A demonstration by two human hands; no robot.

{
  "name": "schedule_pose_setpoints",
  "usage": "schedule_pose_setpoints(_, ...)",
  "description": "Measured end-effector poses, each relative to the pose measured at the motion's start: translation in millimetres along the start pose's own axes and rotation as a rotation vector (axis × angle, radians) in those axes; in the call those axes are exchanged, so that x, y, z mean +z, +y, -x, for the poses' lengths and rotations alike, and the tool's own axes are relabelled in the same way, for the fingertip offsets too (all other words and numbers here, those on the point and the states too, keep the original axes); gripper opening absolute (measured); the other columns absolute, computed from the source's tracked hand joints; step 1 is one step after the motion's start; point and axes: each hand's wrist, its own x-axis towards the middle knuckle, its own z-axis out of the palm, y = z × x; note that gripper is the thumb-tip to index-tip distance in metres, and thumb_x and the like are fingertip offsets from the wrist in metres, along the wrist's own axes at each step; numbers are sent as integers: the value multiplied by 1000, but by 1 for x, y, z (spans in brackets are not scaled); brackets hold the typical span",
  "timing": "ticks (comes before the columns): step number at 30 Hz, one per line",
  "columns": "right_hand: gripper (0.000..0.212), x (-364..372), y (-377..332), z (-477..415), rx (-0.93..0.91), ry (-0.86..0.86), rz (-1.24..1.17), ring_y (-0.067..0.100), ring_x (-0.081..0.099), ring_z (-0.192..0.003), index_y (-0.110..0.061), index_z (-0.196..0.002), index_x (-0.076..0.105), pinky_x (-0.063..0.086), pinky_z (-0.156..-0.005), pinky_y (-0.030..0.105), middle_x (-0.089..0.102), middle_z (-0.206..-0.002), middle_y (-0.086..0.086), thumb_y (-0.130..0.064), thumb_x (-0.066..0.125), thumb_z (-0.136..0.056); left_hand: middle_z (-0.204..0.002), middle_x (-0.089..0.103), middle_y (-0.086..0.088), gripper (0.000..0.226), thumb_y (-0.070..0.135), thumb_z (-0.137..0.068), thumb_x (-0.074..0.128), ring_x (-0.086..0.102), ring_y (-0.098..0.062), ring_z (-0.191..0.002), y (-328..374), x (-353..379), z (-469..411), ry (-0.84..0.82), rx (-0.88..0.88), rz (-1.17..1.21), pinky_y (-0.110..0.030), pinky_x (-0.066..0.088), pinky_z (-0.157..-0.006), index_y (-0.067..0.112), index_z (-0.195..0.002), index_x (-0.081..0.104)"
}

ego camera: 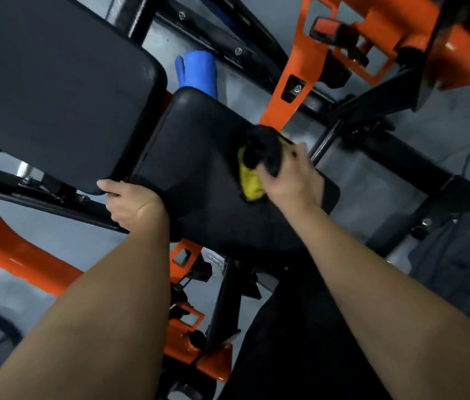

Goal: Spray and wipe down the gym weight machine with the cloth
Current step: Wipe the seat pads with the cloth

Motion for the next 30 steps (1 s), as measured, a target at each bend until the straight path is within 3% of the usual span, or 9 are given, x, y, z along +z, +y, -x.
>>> schedule_pose_setpoints(3,52,7,75,29,273,-52,-11,44,62,-104,-13,-128,56,42,-73,42,49,-125,16,-51,57,-93,-131,67,-10,66,56,-107,19,56,-35,-123,0,0,4,18,21,8,-40,38,-105,19,-126,71)
schedule_pose_setpoints(8,46,-1,87,32,305,-110,50,41,61,-95,-13,-121,57,36,-69,37,50,-117,13,-51,56,-95,-133,67,-12,69,58,-107,19,57,-36,-124,-3,3,1,36,26,-12,-41,38,-106,15,-128,70)
schedule_pose_setpoints(13,50,-21,4,21,25,72,-81,40,65,-95,-19,-116,64,50,-68,44,55,-110,10,-58,64,-85,-134,65,-12,69,57,-107,19,56,-35,-126,-2,3,2,37,24,-4,-41,37,-107,15,-130,68)
schedule_pose_setpoints(16,47,-27,-49,1,-195,22,-194,36,64,-96,-20,-123,61,47,-65,39,52,-112,8,-55,59,-92,-133,66,-12,71,59,-106,19,57,-36,-124,-4,2,0,30,22,-4,-42,39,-108,15,-129,69)
schedule_pose_setpoints(18,48,-22,-54,-10,-231,-36,-112,35,62,-102,-21,-129,56,47,-67,38,49,-118,8,-55,55,-95,-132,67,-13,71,60,-105,19,57,-37,-123,-3,2,-1,23,26,-8,-42,39,-107,16,-127,70)
schedule_pose_setpoints(21,51,-6,-15,0,-120,-70,-4,38,62,-107,-22,-129,57,50,-72,43,48,-127,10,-57,56,-92,-133,66,-13,71,58,-106,19,57,-37,-124,-2,0,1,6,34,-4,-43,38,-107,15,-127,70)
schedule_pose_setpoints(24,49,11,46,25,32,-38,30,40,64,-101,-18,-120,61,51,-69,44,51,-121,11,-56,58,-88,-132,66,-13,70,58,-106,19,57,-37,-123,-2,0,0,6,30,-10,-42,39,-106,15,-127,70)
schedule_pose_setpoints(27,60,18,103,47,239,-173,91,42,61,-105,-17,-139,51,48,-75,44,46,-131,13,-56,53,-92,-131,66,-14,70,58,-106,19,57,-37,-123,-2,2,-1,14,24,-14,-42,39,-105,14,-127,69)
schedule_pose_setpoints(30,60,11,117,53,336,-228,80,42,60,-107,-18,-139,51,47,-80,44,49,-125,12,-56,48,-93,-131,66,-12,69,57,-107,19,57,-36,-123,-3,2,-3,19,31,-9,-41,39,-104,15,-126,70)
